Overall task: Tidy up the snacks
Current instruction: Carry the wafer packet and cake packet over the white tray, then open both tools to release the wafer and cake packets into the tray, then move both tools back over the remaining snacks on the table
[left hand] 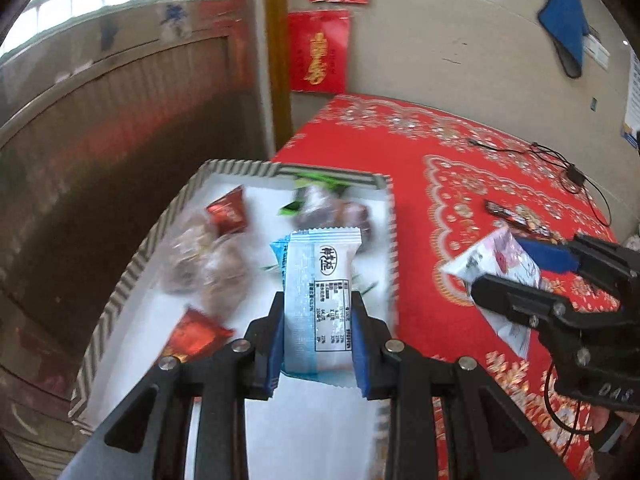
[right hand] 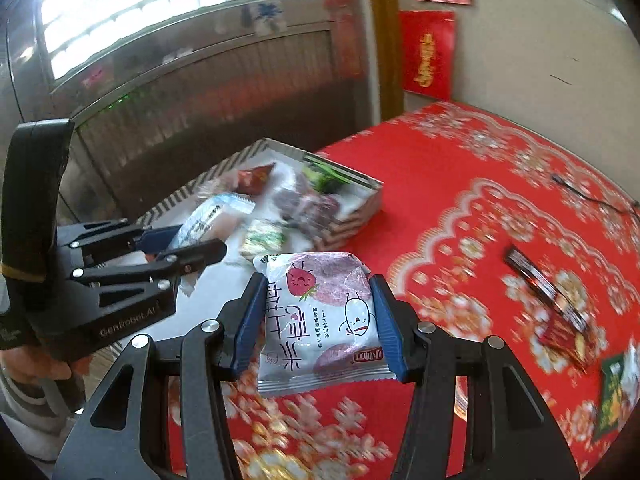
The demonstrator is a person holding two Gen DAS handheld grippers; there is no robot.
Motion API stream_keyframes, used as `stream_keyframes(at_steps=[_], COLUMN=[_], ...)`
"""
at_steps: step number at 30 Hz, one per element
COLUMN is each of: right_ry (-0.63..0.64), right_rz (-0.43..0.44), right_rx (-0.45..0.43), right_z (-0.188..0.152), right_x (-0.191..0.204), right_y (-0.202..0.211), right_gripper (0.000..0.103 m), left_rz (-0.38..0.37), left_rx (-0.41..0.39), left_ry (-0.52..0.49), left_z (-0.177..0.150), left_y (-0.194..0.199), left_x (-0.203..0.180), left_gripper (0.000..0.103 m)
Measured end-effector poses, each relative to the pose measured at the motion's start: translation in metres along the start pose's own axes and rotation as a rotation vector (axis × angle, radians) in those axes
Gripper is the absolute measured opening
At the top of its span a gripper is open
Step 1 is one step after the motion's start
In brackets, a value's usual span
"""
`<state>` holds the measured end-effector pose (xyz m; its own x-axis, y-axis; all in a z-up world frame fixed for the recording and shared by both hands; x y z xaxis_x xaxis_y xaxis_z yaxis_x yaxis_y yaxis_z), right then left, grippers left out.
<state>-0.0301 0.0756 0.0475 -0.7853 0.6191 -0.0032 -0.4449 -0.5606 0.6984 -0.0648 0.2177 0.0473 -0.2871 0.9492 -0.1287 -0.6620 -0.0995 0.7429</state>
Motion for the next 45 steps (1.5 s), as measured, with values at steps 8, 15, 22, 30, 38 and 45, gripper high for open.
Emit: stream_keyframes(at_steps=[8, 15, 22, 30, 38, 45], right_ry=[0.031, 0.050, 0.040, -0.003, -0.066, -0.124], right_rz=[0.094, 0.130, 0.129, 0.135, 0.138, 0.048], right_rx=[0.003, 0.076, 0.117, 0.082, -0.001, 0.013], right_z=[0.035, 0.043, 0.038, 0.038, 0.033, 0.001], right_x=[0.030, 0.050, 0.060, 0.053, 0.032, -0.010], right_y=[-0.040, -0.085, -0.107, -0.098, -0.060, -0.031], right_gripper=[0.052, 0.052, 0.060, 0.071, 0.071, 0.071], left_rz=[0.033, 0.018, 0.052, 0.070, 0.056, -0.012], left_rx=[0.057, 0.118, 0.138, 0.092, 0.033, 0.035], left_ry=[0.037, 0.049, 0.067, 0.098, 0.117, 0.076], left_z=[-0.022, -0.039, -0.046, -0.039, -0.022, -0.011], left_y=[-0.001, -0.014, -0.022, -0.011, 0.005, 0.002], left_x=[0.042, 0.048, 0.056, 0.062, 0.057, 0.019], left_gripper=[0.031, 0.031, 0.037, 0.072, 0.077, 0.081])
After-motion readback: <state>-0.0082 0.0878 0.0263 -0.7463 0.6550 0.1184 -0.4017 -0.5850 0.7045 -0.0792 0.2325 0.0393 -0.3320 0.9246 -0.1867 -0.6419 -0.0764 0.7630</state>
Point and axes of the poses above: each gripper's, at about its wrist camera, not at the fingertips, and y roughly against the way its jaws point, x to its left, z to its top, the point moved 2 cm from there along -y, roughly the way its jaws point, and after that the axes turned 10 degrees about y, right-handed, at the moved point
